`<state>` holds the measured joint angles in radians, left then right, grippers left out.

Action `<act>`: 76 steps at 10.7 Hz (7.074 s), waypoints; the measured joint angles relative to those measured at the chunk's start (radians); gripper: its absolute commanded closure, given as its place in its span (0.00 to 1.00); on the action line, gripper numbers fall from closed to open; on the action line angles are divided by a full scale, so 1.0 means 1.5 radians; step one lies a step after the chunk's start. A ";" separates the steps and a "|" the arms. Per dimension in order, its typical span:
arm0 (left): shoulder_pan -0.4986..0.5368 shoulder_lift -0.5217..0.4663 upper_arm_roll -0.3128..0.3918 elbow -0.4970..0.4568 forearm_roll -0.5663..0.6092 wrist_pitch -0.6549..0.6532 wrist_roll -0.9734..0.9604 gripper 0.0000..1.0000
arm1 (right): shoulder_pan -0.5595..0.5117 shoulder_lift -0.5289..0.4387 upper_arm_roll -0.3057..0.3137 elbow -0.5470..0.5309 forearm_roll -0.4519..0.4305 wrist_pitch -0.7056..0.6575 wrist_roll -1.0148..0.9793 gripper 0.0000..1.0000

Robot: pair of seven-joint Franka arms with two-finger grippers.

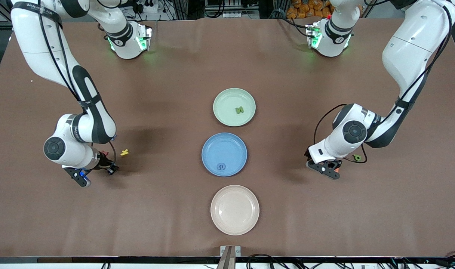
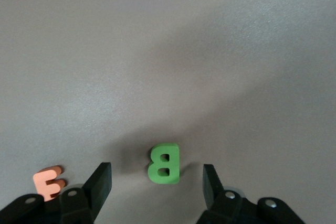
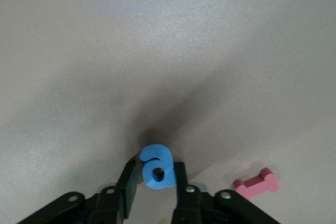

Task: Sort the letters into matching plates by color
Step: 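Reach the left gripper to green B while the right gripper grasps blue a, then lift B with the left gripper while the right gripper drops a onto blue plate, then place B on the green plate with the left gripper while the right gripper withdraws, then reach the left gripper to green P while the right gripper reaches blue x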

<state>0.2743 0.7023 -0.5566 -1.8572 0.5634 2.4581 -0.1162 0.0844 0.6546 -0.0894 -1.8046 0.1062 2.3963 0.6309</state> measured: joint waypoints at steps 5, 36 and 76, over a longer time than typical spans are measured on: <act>-0.003 0.007 0.000 0.004 0.000 0.001 0.000 0.51 | -0.009 -0.011 0.003 -0.018 -0.017 0.001 -0.025 0.81; -0.006 -0.159 -0.218 -0.060 -0.171 -0.218 -0.317 1.00 | 0.157 0.015 0.139 0.217 -0.040 -0.106 -0.243 0.00; 0.255 -0.142 -0.052 -0.189 -0.013 0.049 0.052 0.15 | -0.276 -0.167 0.225 -0.349 -0.218 0.212 -1.090 0.00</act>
<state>0.6573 0.4888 -0.6348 -2.1404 0.5433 2.5319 -0.0383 -0.3296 0.4034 0.2486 -2.3277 -0.2202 2.7148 -1.0039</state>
